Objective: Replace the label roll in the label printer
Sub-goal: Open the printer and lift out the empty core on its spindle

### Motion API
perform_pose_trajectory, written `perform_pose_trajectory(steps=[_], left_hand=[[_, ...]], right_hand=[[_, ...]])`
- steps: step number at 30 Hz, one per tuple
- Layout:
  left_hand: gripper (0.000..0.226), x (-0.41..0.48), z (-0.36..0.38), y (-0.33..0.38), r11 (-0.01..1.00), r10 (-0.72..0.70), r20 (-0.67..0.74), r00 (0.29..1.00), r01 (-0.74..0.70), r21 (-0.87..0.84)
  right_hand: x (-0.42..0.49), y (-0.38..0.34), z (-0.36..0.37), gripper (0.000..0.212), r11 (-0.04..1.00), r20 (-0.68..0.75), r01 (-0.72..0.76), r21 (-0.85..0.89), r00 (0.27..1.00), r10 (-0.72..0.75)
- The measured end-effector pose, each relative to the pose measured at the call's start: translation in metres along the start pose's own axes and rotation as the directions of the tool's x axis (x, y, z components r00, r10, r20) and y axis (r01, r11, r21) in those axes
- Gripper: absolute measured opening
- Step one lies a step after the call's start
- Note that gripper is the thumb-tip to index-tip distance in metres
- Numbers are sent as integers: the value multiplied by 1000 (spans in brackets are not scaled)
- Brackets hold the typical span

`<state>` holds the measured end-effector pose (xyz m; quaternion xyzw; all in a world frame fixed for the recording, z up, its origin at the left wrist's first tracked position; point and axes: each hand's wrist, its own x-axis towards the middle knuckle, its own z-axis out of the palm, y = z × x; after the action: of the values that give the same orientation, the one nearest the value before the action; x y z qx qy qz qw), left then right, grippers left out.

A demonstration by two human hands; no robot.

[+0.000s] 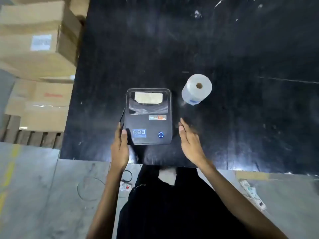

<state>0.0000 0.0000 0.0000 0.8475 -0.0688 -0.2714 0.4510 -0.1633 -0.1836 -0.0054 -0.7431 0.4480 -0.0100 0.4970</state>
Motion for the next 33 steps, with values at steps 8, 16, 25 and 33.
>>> perform_pose_trajectory(steps=[8,16,25,33], left_hand=[[48,1,-4,-36,960,-130,161,978,165,-227],[73,14,-19,-62,997,59,220,974,-67,27],[69,24,0,-75,976,171,117,978,-185,118],[63,28,2,-76,951,237,73,969,-246,189]], right_hand=[[-22,31,47,47,961,-9,-123,249,992,129],[-15,43,49,74,983,-31,-69,172,997,76],[-2,41,57,70,979,-135,10,202,991,18],[-4,42,58,61,979,-151,63,194,988,-33]])
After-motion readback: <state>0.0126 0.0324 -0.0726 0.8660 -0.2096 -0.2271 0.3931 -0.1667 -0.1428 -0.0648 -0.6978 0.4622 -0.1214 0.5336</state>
